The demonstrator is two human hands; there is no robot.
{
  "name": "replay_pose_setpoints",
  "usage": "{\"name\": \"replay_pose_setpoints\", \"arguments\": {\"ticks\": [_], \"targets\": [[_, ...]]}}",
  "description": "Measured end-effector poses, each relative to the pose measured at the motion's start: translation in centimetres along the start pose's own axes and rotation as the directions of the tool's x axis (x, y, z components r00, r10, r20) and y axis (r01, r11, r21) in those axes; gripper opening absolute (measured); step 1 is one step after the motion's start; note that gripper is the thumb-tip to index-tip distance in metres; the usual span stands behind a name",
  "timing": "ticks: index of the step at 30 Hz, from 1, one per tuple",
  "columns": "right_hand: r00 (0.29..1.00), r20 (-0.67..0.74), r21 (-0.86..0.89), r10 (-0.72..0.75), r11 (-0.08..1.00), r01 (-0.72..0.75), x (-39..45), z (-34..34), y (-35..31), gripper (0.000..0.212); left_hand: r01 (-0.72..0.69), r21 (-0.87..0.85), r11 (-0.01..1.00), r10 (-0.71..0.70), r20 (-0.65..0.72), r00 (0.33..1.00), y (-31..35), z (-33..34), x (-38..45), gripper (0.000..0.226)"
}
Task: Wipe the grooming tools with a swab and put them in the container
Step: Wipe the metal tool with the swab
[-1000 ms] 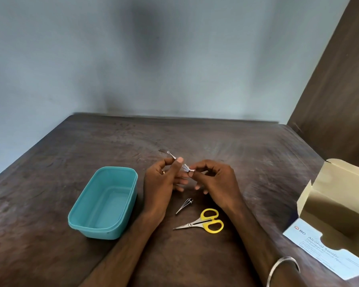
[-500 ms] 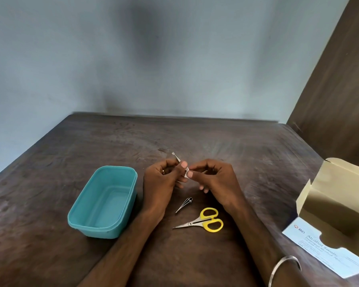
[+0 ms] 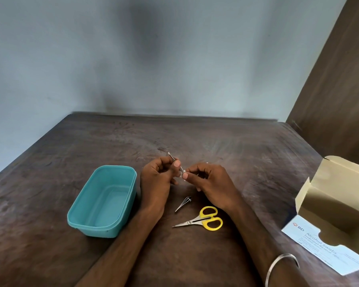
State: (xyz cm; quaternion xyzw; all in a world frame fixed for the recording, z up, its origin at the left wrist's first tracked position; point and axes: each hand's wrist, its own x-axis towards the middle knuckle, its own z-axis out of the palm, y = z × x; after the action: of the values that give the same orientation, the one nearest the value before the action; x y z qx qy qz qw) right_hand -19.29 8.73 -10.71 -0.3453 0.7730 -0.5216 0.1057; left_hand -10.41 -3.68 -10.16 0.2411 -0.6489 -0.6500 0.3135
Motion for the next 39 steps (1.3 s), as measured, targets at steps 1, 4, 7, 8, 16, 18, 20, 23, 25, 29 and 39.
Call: {"name": "replay_pose_setpoints", "arguments": {"ticks": [1,4,7,8,16,18,20,23,25,29,39], "targets": [[1.000,0.007,0.012,0.000,1.000,0.000,-0.01,-0.04,0.04,0.009,0.006,-0.011,1.000,-0.006,-0.006,1.000,0.00,-0.01,0.03,0.009],[1.000,0.015,0.024,-0.003,1.000,0.002,-0.06,-0.23,0.18,0.007,0.008,-0.044,0.999,-0.009,-0.017,1.000,0.09,0.04,0.01,0.007],[1.000,0.017,0.017,-0.002,1.000,0.001,-0.01,-0.40,0.30,0.008,0.020,-0.073,0.997,-0.022,-0.027,0.999,0.12,0.10,0.01,0.008],[1.000,0.016,0.012,-0.001,1.000,0.001,0.00,-0.44,0.36,0.008,0.024,-0.082,0.996,-0.026,-0.029,0.999,0.15,0.13,0.02,0.008],[1.000,0.012,0.011,0.014,1.000,-0.014,0.09,-0.14,0.34,0.009,0.036,-0.058,0.998,-0.038,-0.038,0.999,0.01,0.10,0.24,0.012],[1.000,0.009,-0.002,0.007,1.000,-0.007,0.03,0.10,0.18,0.009,0.045,-0.044,0.998,-0.046,-0.028,0.999,-0.04,0.06,0.22,0.014],[1.000,0.002,-0.013,-0.003,1.000,0.003,-0.05,0.28,-0.01,0.010,0.048,-0.044,0.998,-0.049,-0.011,0.999,0.03,0.10,0.04,0.013],[1.000,-0.007,-0.008,-0.012,1.000,0.012,-0.08,0.32,-0.09,0.010,0.038,-0.039,0.999,-0.039,-0.025,0.999,0.10,0.16,0.01,0.011],[1.000,-0.006,0.000,-0.007,1.000,0.007,-0.07,0.20,-0.09,0.010,0.034,-0.039,0.999,-0.036,-0.049,0.998,0.11,0.13,0.09,0.012],[1.000,0.013,0.009,0.012,1.000,-0.012,-0.11,-0.08,-0.02,0.009,0.038,-0.077,0.996,-0.044,-0.070,0.997,0.17,0.09,0.11,0.011],[0.998,0.030,0.058,0.049,0.997,-0.051,-0.04,0.04,-0.10,0.010,0.027,-0.132,0.991,-0.029,-0.018,0.999,0.38,0.28,-0.07,0.017]]}}
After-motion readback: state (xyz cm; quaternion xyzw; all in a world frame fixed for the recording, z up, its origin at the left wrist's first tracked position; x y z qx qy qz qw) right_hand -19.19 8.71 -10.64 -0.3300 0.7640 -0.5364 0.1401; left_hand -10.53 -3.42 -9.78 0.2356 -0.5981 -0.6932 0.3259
